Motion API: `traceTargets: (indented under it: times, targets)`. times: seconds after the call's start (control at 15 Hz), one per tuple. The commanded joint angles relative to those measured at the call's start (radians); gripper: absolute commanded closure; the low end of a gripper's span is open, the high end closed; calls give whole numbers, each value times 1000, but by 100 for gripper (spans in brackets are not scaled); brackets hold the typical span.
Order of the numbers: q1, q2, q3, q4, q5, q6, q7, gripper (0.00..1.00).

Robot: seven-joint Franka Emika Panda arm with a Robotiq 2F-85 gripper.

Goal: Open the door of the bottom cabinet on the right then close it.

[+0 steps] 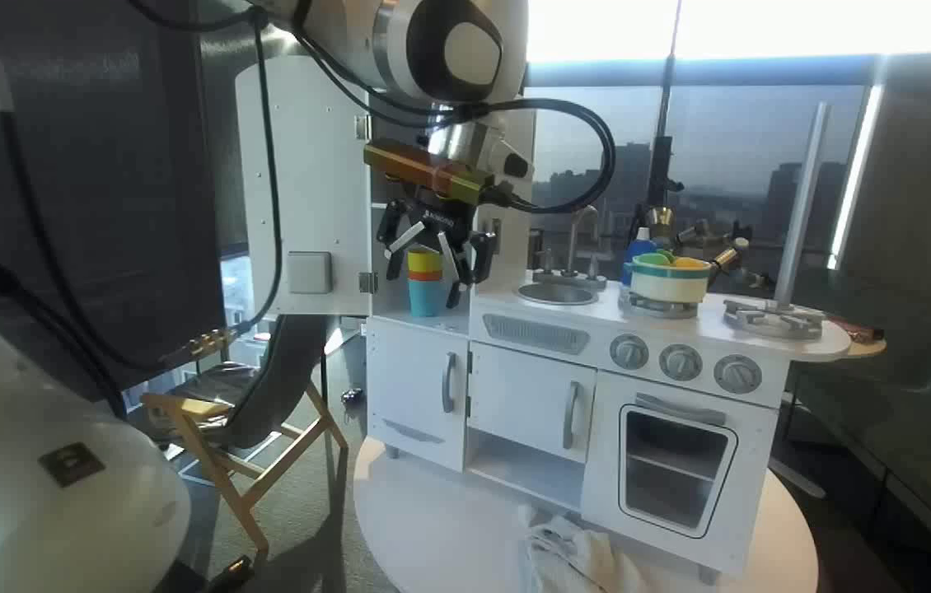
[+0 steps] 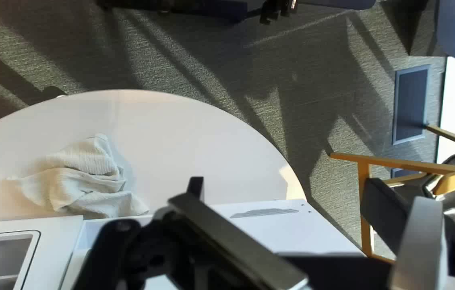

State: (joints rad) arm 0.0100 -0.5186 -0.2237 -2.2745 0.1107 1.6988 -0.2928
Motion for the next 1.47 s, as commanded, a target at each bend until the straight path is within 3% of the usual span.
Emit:
traceTargets:
  times: [0.0,0.4,0.53,0.8,1.13,1.4]
  targets:
    - [-24,4,19,7,9,-4,-9,0]
    - [-24,0,18,11,9,-4,-9,0]
    - [-24,-22,35,-74,2,45,-12,0]
    - [-31,-9,56,-230,17,210,27,0]
    - [-76,-24,115,-405,-82,470,139,0]
    - [-136,-26,165,-546,-212,741,268,0]
